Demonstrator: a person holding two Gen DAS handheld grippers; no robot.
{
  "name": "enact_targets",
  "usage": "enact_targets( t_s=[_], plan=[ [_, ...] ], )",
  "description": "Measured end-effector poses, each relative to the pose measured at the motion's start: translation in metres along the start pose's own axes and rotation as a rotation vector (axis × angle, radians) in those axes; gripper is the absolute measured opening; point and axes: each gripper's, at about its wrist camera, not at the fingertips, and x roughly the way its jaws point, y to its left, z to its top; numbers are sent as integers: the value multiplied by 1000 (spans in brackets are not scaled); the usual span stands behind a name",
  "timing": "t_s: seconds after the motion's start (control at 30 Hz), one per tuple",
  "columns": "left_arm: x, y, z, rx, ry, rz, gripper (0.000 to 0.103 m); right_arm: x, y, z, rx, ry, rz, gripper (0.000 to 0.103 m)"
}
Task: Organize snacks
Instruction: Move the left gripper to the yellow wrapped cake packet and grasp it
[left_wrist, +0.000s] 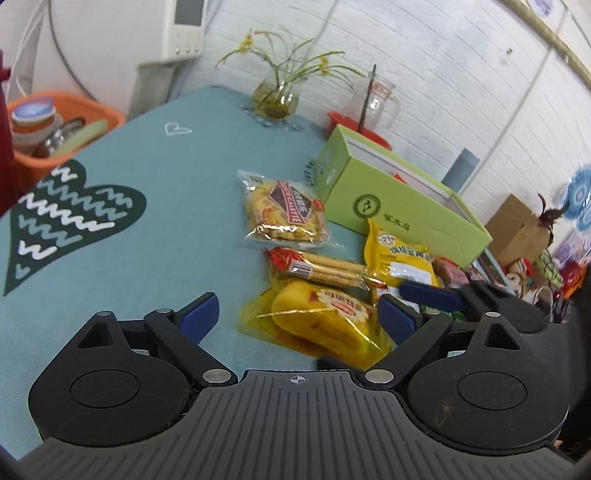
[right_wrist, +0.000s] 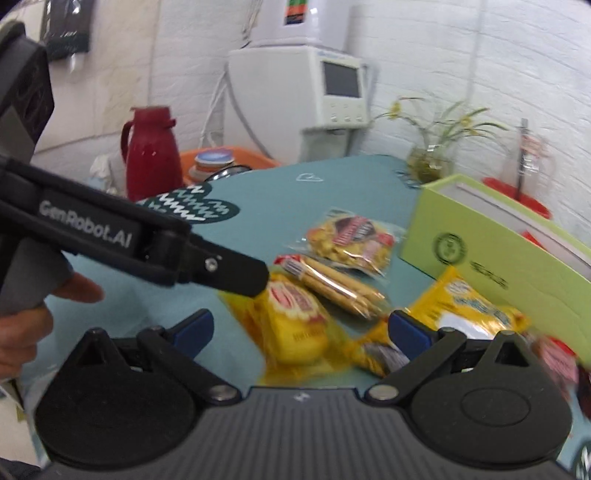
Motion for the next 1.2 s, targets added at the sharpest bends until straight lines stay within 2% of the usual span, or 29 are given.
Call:
enact_targets(
  t_s=[0.07,0.13,0.27,0.37,0.53,0.63,0.7,0.83,0.9,1.0,1.1,1.13,1.17,1.2],
  plan=[
    [12,7,4,-28,40,-28,57,19,-3,2,32,51,67,100],
    [21,10,3,-41,74,-50,52,28,0,-1,65,89,114,100],
    [26,5,-8,-13,119,-81,45,10,20,-13,61,79,132,99],
    [22,-4,-21,8,154,-141,41,-11,25,-28,98,78,84,99],
    [21,-42,-48,94,239,-267,41,-56,23,-63,215,89,-18,99],
    [27,-70,-61,168,260,-302,44,-78,19,-83,271,79,-102,99],
    [29,-88,-65,222,255,-283,48,-89,14,-92,297,74,-137,99],
    [10,-98,-62,287,171,-227,69,-113,4,-102,362,11,-161,99],
    [1,-94,-59,284,144,-207,70,-115,2,-103,371,-5,-150,99],
    [5,-88,-57,246,173,-202,69,-105,5,-100,352,-2,-109,99],
    [18,-87,-61,213,236,-233,64,-96,6,-99,341,-1,-95,99],
    [22,-87,-63,208,260,-244,57,-96,7,-99,336,-1,-90,98],
    [26,-88,-65,205,276,-254,43,-98,10,-99,321,0,-98,96],
    [27,-89,-66,212,275,-261,34,-99,10,-98,311,-12,-94,77]
  ],
)
